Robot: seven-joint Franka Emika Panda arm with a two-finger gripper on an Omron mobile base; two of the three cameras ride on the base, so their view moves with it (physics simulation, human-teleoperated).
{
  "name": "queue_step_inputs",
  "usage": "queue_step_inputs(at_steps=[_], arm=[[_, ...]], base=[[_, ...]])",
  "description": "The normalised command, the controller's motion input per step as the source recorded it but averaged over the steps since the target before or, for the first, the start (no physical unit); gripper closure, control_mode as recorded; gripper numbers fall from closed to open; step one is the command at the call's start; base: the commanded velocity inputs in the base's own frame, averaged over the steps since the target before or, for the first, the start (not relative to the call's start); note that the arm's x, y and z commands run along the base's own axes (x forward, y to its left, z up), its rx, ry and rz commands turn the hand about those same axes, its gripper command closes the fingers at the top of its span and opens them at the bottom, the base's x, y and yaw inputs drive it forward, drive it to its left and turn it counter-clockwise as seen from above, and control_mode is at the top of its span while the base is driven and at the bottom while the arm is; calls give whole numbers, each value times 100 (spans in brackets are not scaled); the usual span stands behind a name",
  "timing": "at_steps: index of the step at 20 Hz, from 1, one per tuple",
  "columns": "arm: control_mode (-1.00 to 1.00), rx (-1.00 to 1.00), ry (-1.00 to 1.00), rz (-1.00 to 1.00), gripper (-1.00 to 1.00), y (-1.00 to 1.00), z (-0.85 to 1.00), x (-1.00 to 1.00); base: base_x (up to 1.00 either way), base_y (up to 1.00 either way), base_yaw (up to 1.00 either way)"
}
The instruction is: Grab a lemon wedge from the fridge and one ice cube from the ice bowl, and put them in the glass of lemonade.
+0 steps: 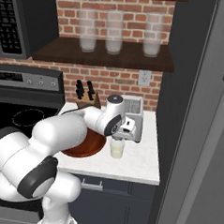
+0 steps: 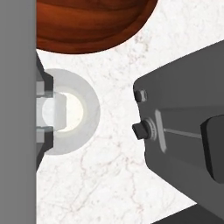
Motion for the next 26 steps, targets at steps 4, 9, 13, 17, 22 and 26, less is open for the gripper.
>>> queue_step_inputs(at_steps=[4, 9, 13, 17, 22, 26], arm=[[-100, 0, 0, 0, -100, 1, -2, 0], [-100, 0, 0, 0, -100, 0, 0, 0], [-100, 0, 0, 0, -100, 0, 0, 0], [-100, 0, 0, 0, -100, 0, 0, 0], [-100, 1, -2, 0, -100, 0, 5, -13], [-100, 4, -7, 0, -100, -2, 16, -25]], base=[[0, 0, 0], [0, 0, 0], [0, 0, 0], [0, 0, 0], [0, 0, 0], [0, 0, 0]])
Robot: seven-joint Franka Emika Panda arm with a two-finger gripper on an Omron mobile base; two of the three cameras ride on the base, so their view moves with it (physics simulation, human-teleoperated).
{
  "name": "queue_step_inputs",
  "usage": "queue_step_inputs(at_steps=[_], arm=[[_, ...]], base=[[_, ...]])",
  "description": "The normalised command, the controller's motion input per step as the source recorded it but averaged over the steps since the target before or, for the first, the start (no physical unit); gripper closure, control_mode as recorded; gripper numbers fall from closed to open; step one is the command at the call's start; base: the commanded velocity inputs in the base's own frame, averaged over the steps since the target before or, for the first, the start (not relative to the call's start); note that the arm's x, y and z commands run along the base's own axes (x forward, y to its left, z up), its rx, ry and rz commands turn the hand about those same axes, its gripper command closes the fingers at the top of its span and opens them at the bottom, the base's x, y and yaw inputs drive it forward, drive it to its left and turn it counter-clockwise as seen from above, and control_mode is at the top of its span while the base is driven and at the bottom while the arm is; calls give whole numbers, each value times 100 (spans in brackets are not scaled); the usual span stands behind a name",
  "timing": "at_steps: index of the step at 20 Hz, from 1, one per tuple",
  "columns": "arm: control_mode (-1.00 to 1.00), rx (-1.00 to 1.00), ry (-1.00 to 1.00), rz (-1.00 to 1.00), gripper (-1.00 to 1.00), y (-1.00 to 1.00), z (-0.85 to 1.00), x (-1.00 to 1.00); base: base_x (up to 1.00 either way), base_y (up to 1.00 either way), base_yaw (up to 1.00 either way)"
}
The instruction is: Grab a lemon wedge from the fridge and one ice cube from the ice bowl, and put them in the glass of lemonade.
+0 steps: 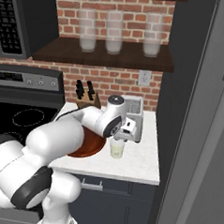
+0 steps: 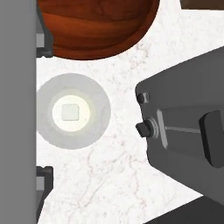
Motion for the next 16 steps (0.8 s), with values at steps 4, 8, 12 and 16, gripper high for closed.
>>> queue_step_inputs(at_steps=[4, 8, 12, 16], arm=[[-100, 4, -6, 0, -100, -6, 12, -15], [-100, 3, -6, 0, -100, -1, 13, -18], [-100, 3, -4, 0, -100, 0, 14, -30], [-100, 9, -2, 0, -100, 0, 14, -72]], base=[[0, 0, 0], [0, 0, 0], [0, 0, 0], [0, 0, 0]])
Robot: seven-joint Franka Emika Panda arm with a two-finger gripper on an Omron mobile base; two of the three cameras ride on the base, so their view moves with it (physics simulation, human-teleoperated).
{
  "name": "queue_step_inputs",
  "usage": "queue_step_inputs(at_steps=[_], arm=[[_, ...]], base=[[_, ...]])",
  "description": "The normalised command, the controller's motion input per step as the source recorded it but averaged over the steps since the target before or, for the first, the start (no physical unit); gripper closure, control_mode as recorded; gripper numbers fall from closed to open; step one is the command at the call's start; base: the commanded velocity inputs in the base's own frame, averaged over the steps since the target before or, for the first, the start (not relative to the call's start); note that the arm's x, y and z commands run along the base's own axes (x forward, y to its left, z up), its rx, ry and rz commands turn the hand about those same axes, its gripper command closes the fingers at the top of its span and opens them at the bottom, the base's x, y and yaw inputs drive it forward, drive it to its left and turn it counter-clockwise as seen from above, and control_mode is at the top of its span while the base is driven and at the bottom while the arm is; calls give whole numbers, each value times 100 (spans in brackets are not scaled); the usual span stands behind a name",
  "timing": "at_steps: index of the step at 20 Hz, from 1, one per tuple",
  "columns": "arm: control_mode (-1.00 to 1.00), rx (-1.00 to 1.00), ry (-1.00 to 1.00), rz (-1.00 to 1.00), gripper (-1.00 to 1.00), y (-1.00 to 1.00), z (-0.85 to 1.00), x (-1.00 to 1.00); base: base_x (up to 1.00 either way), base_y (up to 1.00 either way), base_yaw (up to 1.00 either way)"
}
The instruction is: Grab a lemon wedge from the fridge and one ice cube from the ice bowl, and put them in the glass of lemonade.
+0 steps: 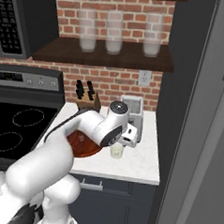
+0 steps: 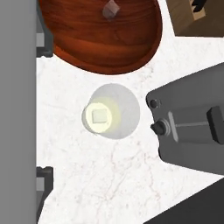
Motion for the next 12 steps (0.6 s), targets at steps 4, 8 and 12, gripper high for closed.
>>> queue_step_inputs(at_steps=[4, 8, 12], arm=[[-100, 1, 1, 0, -100, 4, 61, -42], [-100, -1, 13, 0, -100, 55, 98, -15], [-100, -7, 8, 0, -100, 97, 86, -34]], base=[[0, 0, 0], [0, 0, 0], [0, 0, 0]])
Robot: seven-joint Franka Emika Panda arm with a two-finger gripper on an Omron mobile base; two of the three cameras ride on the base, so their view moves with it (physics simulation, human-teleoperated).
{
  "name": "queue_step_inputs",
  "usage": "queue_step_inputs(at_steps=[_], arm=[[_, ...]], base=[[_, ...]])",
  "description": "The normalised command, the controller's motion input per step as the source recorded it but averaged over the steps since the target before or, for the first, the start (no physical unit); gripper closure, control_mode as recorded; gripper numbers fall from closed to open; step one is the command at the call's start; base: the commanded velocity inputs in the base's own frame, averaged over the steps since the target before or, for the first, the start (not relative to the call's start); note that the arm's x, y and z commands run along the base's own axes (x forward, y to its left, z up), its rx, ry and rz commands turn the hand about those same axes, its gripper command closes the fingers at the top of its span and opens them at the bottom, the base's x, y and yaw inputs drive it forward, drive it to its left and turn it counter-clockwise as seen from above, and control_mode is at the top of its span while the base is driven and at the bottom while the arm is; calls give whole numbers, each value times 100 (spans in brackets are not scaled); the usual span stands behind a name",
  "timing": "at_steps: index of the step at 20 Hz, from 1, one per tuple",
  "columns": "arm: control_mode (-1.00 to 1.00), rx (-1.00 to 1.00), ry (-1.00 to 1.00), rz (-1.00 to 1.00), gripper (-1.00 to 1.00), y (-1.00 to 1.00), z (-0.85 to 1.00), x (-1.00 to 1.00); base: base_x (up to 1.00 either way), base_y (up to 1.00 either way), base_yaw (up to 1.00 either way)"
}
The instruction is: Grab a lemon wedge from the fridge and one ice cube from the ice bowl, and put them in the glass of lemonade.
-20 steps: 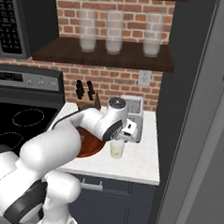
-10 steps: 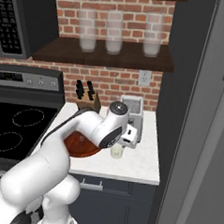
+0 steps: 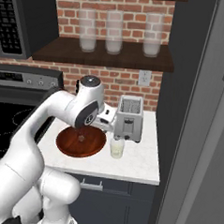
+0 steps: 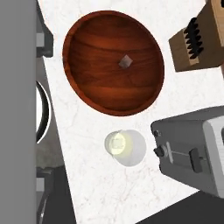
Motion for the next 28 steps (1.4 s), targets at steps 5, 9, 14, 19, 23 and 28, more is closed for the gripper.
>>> queue_step_inputs(at_steps=[5, 9, 14, 19, 23, 28], arm=[[-100, -2, -2, 0, -100, 95, -6, -88], [-100, 1, -10, 0, -100, 66, -20, -79], [-100, 2, -7, 1, -100, 30, 0, -30], [-100, 0, 0, 0, -100, 0, 0, 0], [-100, 0, 0, 0, -100, 0, 0, 0], [100, 0, 0, 0, -100, 0, 0, -2]], base=[[0, 0, 0], [0, 0, 0], [0, 0, 0], [0, 0, 0], [0, 0, 0], [-71, 2, -5]])
